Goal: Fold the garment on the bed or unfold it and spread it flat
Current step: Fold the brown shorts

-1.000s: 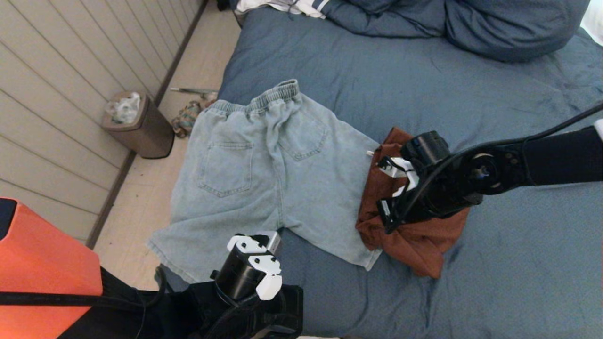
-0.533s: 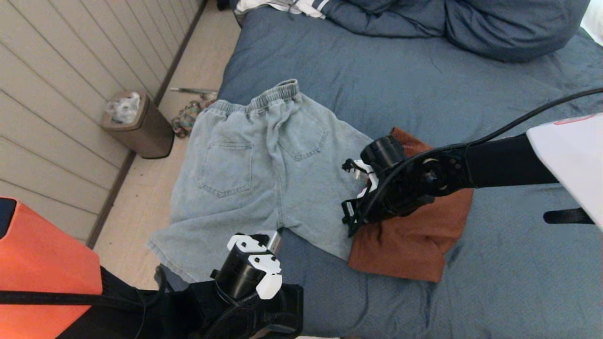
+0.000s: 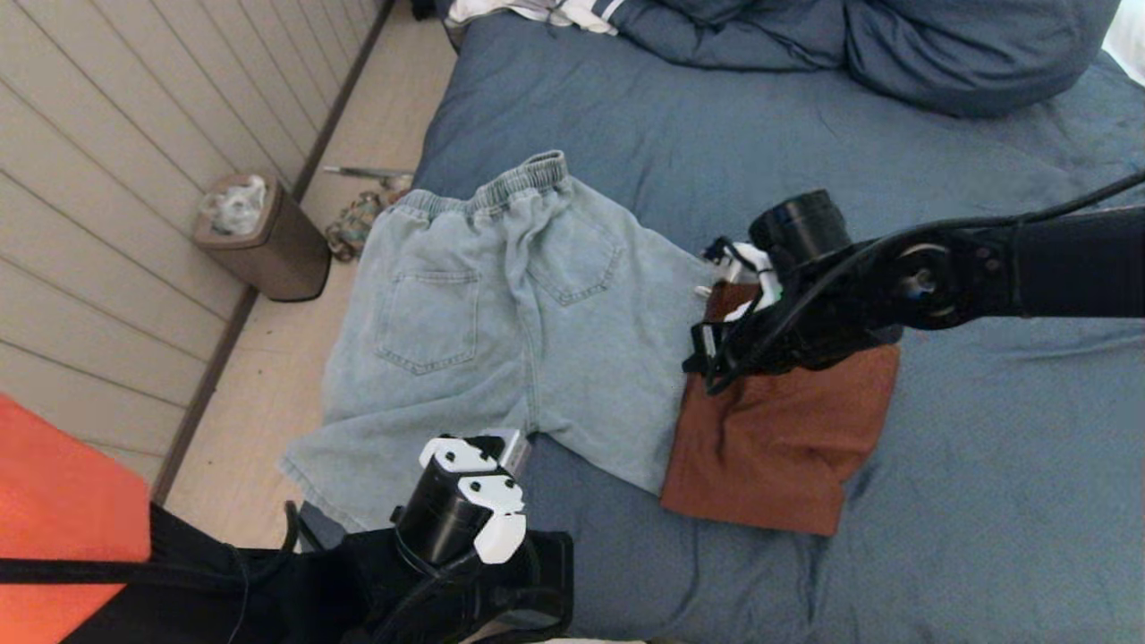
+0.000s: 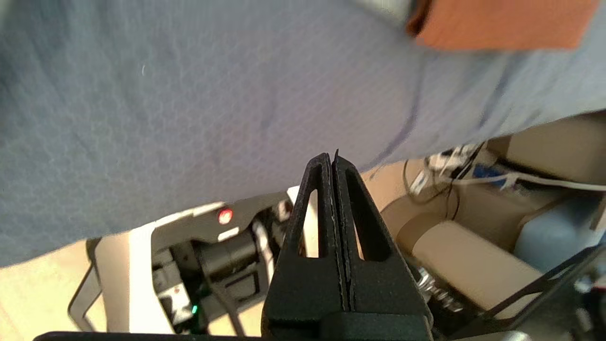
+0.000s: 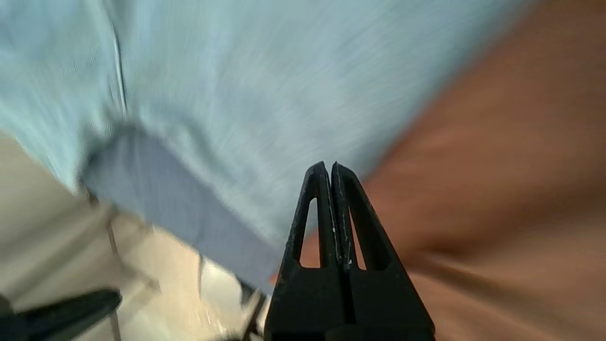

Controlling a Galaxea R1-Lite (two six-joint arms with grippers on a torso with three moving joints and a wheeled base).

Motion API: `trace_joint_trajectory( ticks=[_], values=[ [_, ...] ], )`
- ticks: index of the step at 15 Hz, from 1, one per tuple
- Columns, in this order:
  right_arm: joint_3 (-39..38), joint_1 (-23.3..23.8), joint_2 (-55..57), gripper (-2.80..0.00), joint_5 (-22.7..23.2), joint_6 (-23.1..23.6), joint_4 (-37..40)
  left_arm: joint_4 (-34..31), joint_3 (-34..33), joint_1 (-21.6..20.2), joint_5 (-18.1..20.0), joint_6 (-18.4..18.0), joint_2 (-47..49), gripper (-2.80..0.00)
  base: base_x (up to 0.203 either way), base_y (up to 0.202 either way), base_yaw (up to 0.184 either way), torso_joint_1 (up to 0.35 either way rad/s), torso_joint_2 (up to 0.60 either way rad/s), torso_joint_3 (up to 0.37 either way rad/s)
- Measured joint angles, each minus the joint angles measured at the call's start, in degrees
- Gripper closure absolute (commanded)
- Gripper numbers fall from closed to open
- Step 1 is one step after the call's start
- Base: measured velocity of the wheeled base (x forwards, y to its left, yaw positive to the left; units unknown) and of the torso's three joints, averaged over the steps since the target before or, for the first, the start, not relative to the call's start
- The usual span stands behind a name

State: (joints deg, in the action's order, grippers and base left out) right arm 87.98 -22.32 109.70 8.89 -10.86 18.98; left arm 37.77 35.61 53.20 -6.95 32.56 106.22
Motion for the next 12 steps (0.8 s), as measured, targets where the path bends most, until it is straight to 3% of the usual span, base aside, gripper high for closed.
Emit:
trace_joint_trajectory(
  ticks=[2, 5, 6, 10, 12],
  values=[
    [0.2, 4.8, -3.3, 0.0, 1.3, -0.3, -0.5, -0.7, 0.1, -0.9, -0.4, -0.3, -2.8, 0.0, 0.0, 0.0, 0.0, 0.0, 0.0, 0.0],
    [-1.6, 11.2, -5.8, 0.0, 1.0, 0.1, -5.3, -3.8, 2.1, -6.2, -0.4, -0.8, -5.9, 0.0, 0.0, 0.0, 0.0, 0.0, 0.0, 0.0],
    [-2.9, 13.4, -6.4, -2.8, 0.9, 0.5, -6.0, -5.0, 2.6, -7.7, -0.2, -0.8, -6.3, 0.0, 0.0, 0.0, 0.0, 0.0, 0.0, 0.0],
    [-2.2, 19.5, -5.8, -2.8, 0.8, 4.5, -5.3, -5.3, 2.8, -10.1, 0.0, -0.6, -6.4, 0.0, 0.0, 0.0, 0.0, 0.0, 0.0, 0.0],
    [0.2, 20.9, -4.9, -2.8, 0.8, 9.2, -1.5, -4.8, 2.3, -10.4, 0.0, -0.6, -5.6, 0.0, 0.0, 0.0, 0.0, 0.0, 0.0, 0.0]
  ],
)
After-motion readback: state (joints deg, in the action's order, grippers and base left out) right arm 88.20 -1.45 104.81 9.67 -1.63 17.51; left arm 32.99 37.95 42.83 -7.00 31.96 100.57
